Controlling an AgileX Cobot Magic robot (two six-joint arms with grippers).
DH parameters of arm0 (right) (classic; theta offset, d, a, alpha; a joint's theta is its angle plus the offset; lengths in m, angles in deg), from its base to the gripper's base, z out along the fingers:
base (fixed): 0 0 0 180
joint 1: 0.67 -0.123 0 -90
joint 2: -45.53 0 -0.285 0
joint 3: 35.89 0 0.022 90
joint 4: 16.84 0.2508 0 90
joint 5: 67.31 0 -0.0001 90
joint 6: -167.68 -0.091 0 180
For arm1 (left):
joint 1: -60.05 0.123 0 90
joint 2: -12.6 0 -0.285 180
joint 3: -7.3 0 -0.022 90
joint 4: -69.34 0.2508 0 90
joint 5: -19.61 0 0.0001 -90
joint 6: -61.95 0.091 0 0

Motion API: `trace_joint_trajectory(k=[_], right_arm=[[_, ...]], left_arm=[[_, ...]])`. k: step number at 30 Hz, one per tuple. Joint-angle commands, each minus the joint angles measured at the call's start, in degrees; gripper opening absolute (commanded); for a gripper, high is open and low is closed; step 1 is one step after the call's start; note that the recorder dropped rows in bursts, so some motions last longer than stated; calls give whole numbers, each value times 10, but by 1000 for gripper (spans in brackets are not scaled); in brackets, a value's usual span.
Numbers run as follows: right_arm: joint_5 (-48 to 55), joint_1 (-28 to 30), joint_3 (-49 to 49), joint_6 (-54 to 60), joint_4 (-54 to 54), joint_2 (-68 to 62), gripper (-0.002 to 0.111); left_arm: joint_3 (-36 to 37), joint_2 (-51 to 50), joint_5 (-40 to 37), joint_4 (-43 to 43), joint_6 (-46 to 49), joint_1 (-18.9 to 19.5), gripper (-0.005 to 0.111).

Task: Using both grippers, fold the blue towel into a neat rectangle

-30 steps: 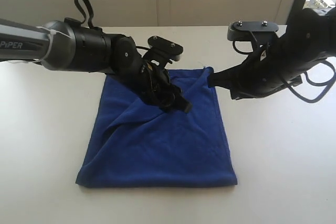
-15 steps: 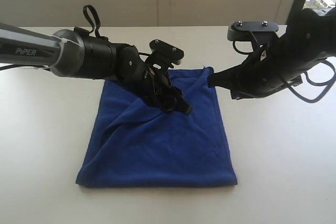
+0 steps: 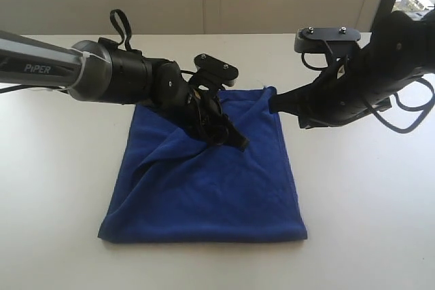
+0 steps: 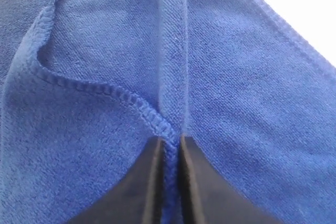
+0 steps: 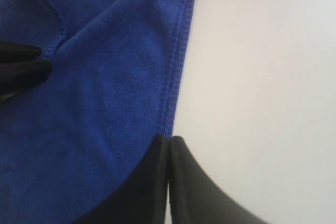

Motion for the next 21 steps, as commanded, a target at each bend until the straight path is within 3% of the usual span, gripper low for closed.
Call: trace_joint_trajectory(k=[1, 21], right_arm=[[-3, 4, -2, -3, -5, 5, 0], [-1, 4, -2, -3, -5, 5, 0]], left_arm=[[-3, 10, -8, -5, 1, -3, 9], [-9, 44, -25, 6, 8, 25, 0]])
